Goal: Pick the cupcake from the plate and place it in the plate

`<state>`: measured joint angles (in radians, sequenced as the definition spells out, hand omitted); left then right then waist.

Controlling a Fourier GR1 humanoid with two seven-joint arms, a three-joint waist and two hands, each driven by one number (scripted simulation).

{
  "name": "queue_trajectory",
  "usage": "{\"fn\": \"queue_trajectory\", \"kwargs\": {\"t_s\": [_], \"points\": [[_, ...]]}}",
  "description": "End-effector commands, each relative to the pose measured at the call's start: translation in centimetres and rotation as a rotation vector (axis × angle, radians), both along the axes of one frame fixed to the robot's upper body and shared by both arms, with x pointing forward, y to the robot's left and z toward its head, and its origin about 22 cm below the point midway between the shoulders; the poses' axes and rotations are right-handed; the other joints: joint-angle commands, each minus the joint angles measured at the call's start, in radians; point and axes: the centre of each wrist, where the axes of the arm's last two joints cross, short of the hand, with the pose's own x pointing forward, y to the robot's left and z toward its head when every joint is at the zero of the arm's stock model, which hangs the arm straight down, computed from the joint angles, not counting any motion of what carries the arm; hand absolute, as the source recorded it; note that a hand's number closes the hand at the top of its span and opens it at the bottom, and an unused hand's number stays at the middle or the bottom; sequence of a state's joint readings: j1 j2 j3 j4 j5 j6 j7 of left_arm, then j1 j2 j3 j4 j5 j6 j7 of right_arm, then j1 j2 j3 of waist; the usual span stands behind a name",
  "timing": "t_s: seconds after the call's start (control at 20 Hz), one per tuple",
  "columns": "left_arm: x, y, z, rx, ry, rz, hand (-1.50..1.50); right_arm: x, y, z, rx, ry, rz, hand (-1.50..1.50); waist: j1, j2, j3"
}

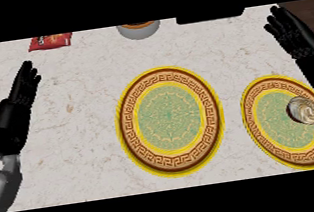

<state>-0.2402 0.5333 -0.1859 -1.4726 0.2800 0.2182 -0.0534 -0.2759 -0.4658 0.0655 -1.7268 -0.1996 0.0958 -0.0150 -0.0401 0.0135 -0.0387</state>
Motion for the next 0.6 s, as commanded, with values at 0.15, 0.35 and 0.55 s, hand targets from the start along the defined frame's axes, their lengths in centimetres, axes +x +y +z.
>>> {"fn": "queue_trajectory", "kwargs": {"t_s": [0.15, 0.35, 0.55], "points": [[-3.0, 3.5, -3.4, 0.137, 0.078, 0.109, 0.0, -0.9, -6.2, -3.0, 0.488, 0.107, -0.161, -1.5, 0.026, -0.016, 0.045], [-5.1, 4.8, -6.0, 0.206, 0.157, 0.161, 0.0, -3.1, -13.0, -4.7, 0.369, 0.025, -0.631, -1.5, 0.022, -0.006, 0.042], [-8.0, 5.5, -7.1, 0.188, 0.187, 0.164, 0.0, -7.2, -12.3, -8.7, 0.553, -0.137, -0.759, -1.5, 0.029, -0.023, 0.041]]}}
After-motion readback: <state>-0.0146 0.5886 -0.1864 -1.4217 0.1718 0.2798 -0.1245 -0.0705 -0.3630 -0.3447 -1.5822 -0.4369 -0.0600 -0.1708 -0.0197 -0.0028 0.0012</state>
